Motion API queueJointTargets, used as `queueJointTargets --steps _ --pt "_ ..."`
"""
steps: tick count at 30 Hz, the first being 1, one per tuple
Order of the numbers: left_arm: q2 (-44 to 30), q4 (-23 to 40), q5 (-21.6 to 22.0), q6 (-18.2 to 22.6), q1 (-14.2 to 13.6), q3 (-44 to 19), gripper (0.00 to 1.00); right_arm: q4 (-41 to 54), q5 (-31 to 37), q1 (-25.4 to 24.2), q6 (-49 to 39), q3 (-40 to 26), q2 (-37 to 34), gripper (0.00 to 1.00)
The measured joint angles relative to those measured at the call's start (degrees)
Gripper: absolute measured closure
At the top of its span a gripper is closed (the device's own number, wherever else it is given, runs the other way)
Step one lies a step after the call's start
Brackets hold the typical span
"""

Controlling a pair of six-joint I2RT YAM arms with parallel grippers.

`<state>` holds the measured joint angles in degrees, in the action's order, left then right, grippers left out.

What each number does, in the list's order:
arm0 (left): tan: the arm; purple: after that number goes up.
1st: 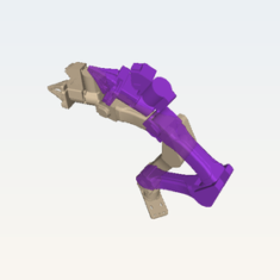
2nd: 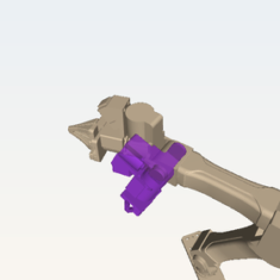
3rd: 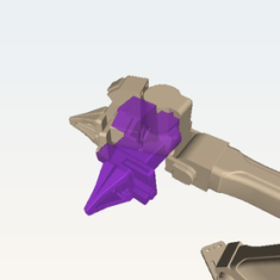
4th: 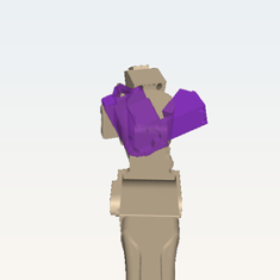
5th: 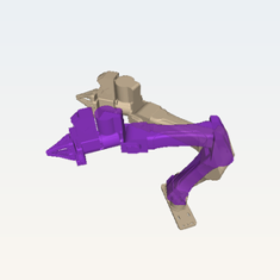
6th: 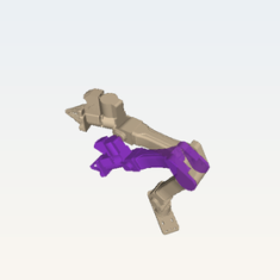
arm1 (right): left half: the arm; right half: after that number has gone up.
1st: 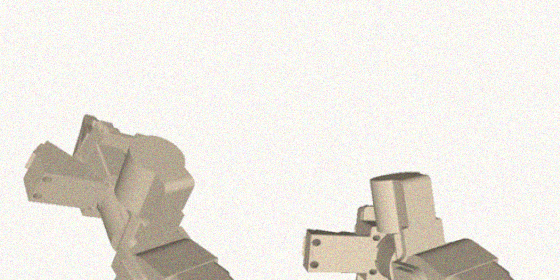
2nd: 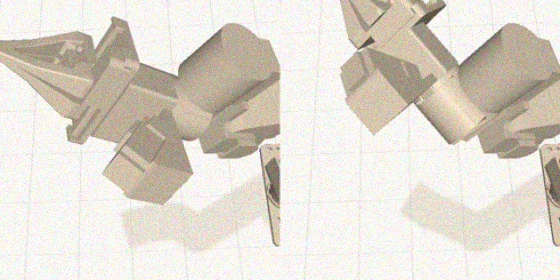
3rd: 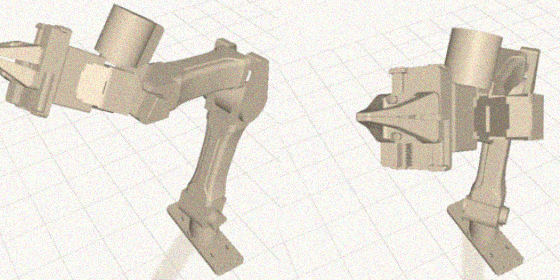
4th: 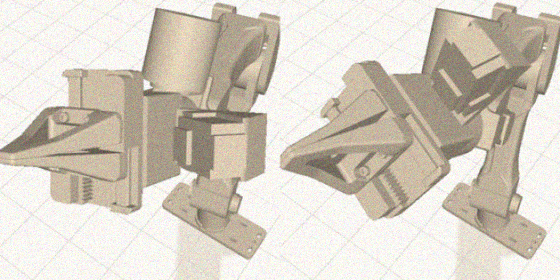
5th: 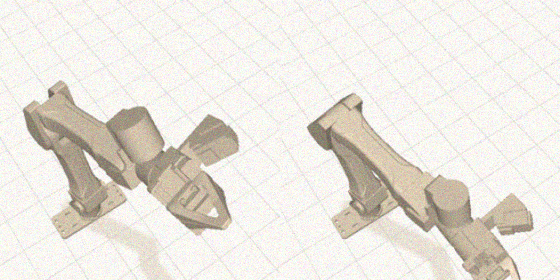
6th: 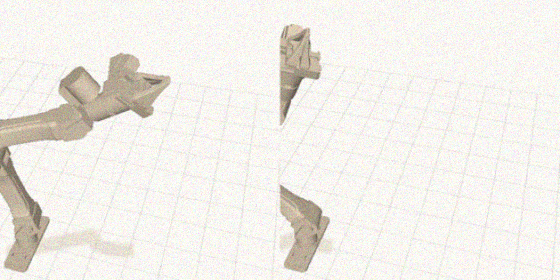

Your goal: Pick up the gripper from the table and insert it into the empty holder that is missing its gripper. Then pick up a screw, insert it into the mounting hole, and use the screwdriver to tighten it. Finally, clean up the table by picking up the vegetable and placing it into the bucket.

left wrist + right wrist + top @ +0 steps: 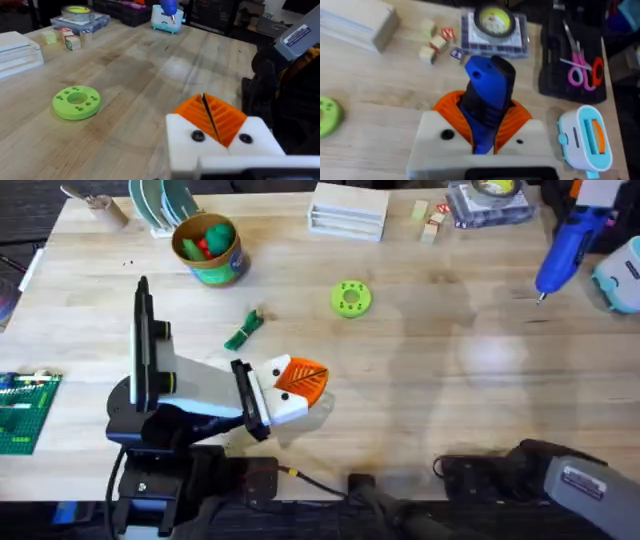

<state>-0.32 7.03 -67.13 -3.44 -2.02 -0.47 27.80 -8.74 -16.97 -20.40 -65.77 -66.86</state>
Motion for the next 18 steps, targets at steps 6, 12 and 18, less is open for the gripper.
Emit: queueJointTargets --steps 6,12,18 --pt "0.01 0.0 0.0 0.0 0.0 0.0 0.99 0.12 -2.48 3.5 4.12 0.06 6.5 0.833" --pt "0.0 0.0 0.0 0.0 0.0 0.0 0.99 -5.83 -8.04 8.59 11.35 7.25 14.15 0.842" --pt "0.0 0.0 0.0 0.0 0.0 0.0 0.99 -23.93 -10.97 21.44 18.52 17.91 19.4 0.85"
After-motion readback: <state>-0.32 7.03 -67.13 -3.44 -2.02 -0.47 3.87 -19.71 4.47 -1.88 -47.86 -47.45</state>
